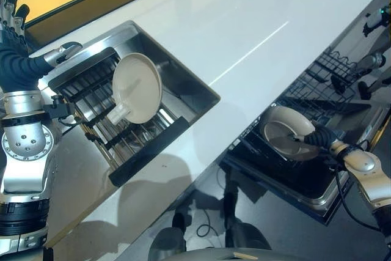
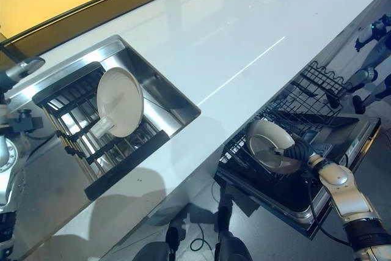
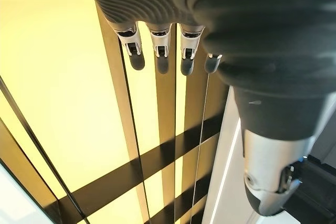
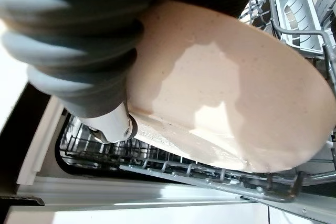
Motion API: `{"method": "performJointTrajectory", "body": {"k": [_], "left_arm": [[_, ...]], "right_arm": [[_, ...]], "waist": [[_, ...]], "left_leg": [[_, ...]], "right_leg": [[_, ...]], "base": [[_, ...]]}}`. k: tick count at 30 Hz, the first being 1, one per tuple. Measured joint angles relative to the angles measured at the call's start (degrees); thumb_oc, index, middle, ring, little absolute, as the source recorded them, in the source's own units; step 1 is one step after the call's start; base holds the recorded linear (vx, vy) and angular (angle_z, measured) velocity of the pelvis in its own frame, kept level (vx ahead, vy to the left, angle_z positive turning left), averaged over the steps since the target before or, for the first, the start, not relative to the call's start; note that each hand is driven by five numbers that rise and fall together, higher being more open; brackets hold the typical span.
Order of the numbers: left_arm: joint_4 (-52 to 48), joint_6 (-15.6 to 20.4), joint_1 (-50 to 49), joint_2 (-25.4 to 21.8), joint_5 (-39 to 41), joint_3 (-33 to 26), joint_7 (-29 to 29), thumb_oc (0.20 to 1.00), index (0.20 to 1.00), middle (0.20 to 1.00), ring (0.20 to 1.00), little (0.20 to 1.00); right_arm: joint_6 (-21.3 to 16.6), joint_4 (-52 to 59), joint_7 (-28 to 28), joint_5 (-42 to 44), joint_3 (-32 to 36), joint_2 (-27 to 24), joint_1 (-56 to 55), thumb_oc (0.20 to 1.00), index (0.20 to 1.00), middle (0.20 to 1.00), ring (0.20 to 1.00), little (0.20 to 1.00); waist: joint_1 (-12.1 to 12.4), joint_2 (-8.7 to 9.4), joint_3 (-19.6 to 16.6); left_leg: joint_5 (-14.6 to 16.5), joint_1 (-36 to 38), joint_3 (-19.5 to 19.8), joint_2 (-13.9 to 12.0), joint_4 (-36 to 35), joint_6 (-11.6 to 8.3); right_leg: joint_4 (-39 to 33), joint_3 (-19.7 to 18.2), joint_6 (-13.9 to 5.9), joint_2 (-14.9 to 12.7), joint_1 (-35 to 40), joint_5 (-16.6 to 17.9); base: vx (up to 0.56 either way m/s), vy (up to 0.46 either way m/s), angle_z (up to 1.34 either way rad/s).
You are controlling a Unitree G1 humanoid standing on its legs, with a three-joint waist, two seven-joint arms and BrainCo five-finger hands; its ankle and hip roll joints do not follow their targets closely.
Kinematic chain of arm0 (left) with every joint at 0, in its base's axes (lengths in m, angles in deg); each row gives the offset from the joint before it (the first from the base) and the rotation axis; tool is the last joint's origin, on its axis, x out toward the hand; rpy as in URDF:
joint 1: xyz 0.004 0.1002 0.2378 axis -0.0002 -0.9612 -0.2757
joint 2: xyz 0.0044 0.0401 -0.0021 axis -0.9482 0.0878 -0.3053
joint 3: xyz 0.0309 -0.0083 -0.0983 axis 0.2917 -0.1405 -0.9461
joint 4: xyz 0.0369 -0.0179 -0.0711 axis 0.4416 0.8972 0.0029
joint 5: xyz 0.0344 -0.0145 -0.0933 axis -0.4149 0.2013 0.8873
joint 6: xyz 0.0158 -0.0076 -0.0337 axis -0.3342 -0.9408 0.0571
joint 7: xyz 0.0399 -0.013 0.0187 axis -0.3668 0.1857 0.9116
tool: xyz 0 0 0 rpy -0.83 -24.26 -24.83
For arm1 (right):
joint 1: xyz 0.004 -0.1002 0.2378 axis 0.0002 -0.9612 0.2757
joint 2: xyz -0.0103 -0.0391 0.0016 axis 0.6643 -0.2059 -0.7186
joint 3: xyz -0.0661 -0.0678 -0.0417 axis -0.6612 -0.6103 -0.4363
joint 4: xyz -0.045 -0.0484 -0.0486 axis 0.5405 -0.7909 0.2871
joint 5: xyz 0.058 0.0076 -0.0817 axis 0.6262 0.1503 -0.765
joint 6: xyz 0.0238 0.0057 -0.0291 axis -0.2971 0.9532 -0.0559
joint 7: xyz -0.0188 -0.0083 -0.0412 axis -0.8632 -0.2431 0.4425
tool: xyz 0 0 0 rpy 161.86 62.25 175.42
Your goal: Pick up plates and place into dishwasher.
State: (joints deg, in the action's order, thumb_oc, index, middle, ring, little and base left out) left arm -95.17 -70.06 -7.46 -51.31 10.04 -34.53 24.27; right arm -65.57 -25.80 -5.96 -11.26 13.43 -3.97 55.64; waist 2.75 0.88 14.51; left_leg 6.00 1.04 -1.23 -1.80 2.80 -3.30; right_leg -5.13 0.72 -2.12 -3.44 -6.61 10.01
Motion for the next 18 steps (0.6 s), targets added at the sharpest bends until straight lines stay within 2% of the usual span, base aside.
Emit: {"method": "performJointTrajectory", "body": {"k": [5, 8, 13, 18], "left_arm": [[1.4, -0.1, 1.8, -0.3, 0.0, 1.6, 0.3, 1.0, 1.0, 1.0, 1.0, 1.0], [1.6, -0.6, 3.2, -2.2, 0.0, 3.5, 0.7, 1.0, 1.0, 1.0, 1.0, 1.0], [1.8, -1.4, 6.3, -2.2, 0.0, 6.6, 2.8, 1.0, 1.0, 1.0, 1.0, 1.0], [1.9, -2.1, 9.7, -2.2, -0.6, 9.2, 4.0, 1.0, 1.0, 1.0, 1.0, 1.0]], "right_arm": [[0.0, -4.5, -1.9, -2.6, -4.6, -0.6, 4.2, 0.2, 0.2, 0.2, 0.2, 0.2], [1.1, -6.0, -2.5, -6.7, -8.3, -1.6, 6.3, 0.2, 0.2, 0.2, 0.2, 0.2], [3.0, -9.5, -3.4, -8.7, -13.7, -1.9, 11.2, 0.2, 0.2, 0.2, 0.2, 0.2], [4.7, -12.9, -5.2, -9.2, -14.5, 0.0, 15.2, 0.2, 0.2, 0.2, 0.2, 0.2]], "waist": [[0.1, -0.01, 0.6], [0.1, -0.2, 1.7], [0.3, -0.83, 2.8], [0.7, -1.19, 3.5]], "left_leg": [[0.0, -0.7, 0.9, 0.1, 0.6, -0.01], [-0.1, -1.0, 1.3, 0.1, 0.8, -0.09], [-0.1, -2.1, 1.5, 0.3, 1.2, -0.09], [-0.1, -3.0, 1.6, 0.3, 1.8, -0.14]], "right_leg": [[0.0, 0.8, 0.02, -0.2, 0.0, 0.0], [0.0, 1.1, 0.04, -0.4, 0.0, 0.0], [0.0, 1.3, 0.15, -0.5, -0.8, 0.1], [0.0, 1.4, 0.21, -0.6, -1.5, 0.2]], "base": [[0.0, -0.017, 0.09], [-0.04, -0.02, 0.06], [-0.07, 0.001, 0.02], [-0.03, 0.002, 0.01]]}}
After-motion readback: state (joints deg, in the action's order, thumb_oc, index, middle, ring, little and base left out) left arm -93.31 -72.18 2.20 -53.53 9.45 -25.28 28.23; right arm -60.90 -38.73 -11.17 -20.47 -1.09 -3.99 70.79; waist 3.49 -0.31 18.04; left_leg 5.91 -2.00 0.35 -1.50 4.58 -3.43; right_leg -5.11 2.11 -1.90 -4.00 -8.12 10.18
